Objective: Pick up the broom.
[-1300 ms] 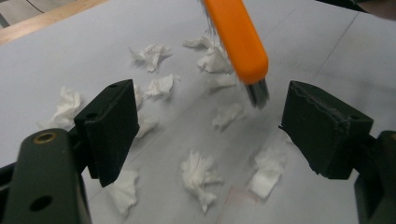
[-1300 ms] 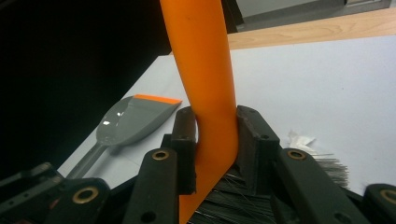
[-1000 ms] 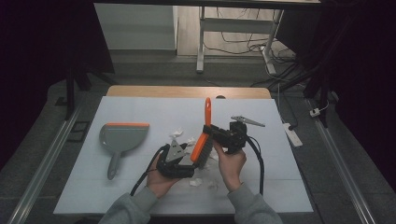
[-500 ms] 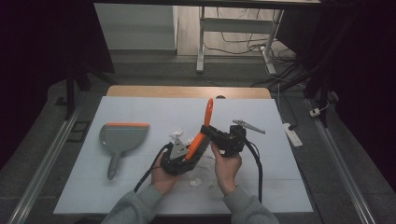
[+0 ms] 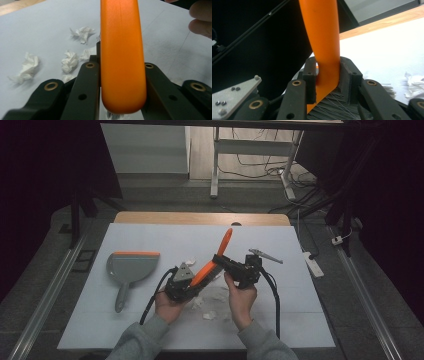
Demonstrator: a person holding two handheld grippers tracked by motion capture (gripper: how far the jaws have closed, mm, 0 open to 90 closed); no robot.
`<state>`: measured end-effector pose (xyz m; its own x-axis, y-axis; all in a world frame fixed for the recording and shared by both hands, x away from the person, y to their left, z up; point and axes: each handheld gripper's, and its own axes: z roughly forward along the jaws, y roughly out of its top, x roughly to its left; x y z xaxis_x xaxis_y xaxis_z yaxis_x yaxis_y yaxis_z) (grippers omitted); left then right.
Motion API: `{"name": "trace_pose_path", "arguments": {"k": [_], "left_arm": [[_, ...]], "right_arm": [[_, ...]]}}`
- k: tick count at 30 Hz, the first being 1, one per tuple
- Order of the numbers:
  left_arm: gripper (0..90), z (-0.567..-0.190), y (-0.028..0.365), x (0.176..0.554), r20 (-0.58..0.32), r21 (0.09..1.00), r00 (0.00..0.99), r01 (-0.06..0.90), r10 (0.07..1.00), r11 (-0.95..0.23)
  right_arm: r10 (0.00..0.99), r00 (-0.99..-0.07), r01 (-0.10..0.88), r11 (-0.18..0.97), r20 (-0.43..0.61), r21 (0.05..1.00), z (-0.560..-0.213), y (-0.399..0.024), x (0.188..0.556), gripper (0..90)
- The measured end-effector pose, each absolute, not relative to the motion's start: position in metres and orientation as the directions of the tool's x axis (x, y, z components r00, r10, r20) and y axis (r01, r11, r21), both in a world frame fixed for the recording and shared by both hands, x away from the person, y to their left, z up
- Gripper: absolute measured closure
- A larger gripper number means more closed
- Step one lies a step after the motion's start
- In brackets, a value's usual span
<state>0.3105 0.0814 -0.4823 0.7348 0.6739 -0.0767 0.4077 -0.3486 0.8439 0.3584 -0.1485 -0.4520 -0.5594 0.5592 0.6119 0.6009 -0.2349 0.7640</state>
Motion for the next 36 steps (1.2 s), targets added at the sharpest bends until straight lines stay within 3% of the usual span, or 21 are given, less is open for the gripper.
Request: {"name": "trace_pose_path", "arguments": {"k": [1,2,3,5,9,17,20,36], "left_arm": [[78.6,-0.482,0.081,0.31,-0.077,0.844,0.735,0.408,0.674,-0.349],[78.7,-0.48,0.084,0.312,-0.084,0.842,0.738,0.412,0.67,-0.348],[78.7,-0.478,0.087,0.313,-0.088,0.836,0.744,0.416,0.663,-0.356],[79.0,-0.473,0.096,0.315,-0.087,0.831,0.744,0.421,0.663,-0.363],[79.1,-0.468,0.108,0.316,-0.093,0.829,0.745,0.425,0.661,-0.363],[79.0,-0.457,0.128,0.318,-0.086,0.78,0.775,0.443,0.626,-0.441],[78.9,-0.454,0.13,0.32,-0.126,0.762,0.792,0.463,0.597,-0.454],[78.7,-0.453,0.124,0.317,-0.118,0.667,0.849,0.453,0.515,-0.592]], "right_arm": [[0.559,-0.559,0.601,-0.235,0.612,0.764,-0.452,-0.149,0.358,65.7],[0.572,-0.569,0.593,-0.213,0.591,0.777,-0.452,-0.148,0.36,56.4],[0.572,-0.569,0.593,-0.213,0.591,0.777,-0.452,-0.148,0.36,56.4],[0.59,-0.586,0.566,-0.191,0.555,0.802,-0.451,-0.147,0.36,44.9],[0.594,-0.611,0.542,-0.169,0.524,0.823,-0.446,-0.154,0.36,35.9],[0.621,-0.728,0.456,0.124,0.289,0.881,-0.428,-0.172,0.356,32.7],[0.585,-0.765,0.451,0.187,0.27,0.873,-0.428,-0.178,0.355,31.3],[0.463,-0.868,0.373,0.377,0.177,0.848,-0.414,-0.177,0.336,31.5]]}}
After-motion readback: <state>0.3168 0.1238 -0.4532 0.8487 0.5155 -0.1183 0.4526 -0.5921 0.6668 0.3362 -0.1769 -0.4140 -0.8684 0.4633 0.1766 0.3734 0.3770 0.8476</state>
